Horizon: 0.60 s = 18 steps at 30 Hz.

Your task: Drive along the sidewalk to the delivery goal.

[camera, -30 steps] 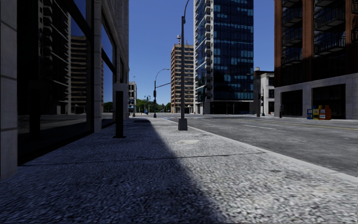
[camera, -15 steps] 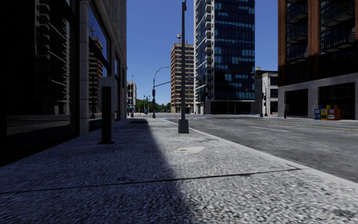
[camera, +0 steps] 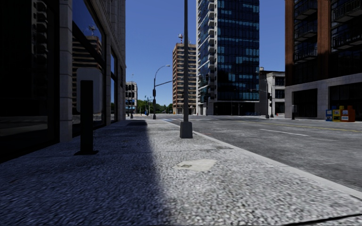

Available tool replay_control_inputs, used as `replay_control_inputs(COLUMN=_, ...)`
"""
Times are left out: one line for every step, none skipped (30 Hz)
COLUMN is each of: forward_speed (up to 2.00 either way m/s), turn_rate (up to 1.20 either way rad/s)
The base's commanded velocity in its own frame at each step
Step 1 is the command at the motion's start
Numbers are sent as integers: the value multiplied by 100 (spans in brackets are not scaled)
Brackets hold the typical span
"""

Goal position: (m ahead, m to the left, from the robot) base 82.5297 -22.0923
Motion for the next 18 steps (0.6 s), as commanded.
replay_control_inputs(forward_speed=200, turn_rate=8)
replay_control_inputs(forward_speed=200, turn_rate=8)
replay_control_inputs(forward_speed=200, turn_rate=16)
replay_control_inputs(forward_speed=200, turn_rate=21)
replay_control_inputs(forward_speed=200, turn_rate=27)
replay_control_inputs(forward_speed=200, turn_rate=30)
replay_control_inputs(forward_speed=200, turn_rate=30)
replay_control_inputs(forward_speed=200, turn_rate=36)
replay_control_inputs(forward_speed=200, turn_rate=37)
replay_control_inputs(forward_speed=200, turn_rate=38)
replay_control_inputs(forward_speed=200, turn_rate=39)
replay_control_inputs(forward_speed=200, turn_rate=39)
replay_control_inputs(forward_speed=200, turn_rate=39)
replay_control_inputs(forward_speed=200, turn_rate=39)
replay_control_inputs(forward_speed=200, turn_rate=39)
replay_control_inputs(forward_speed=200, turn_rate=39)
replay_control_inputs(forward_speed=200, turn_rate=39)
replay_control_inputs(forward_speed=200, turn_rate=39)
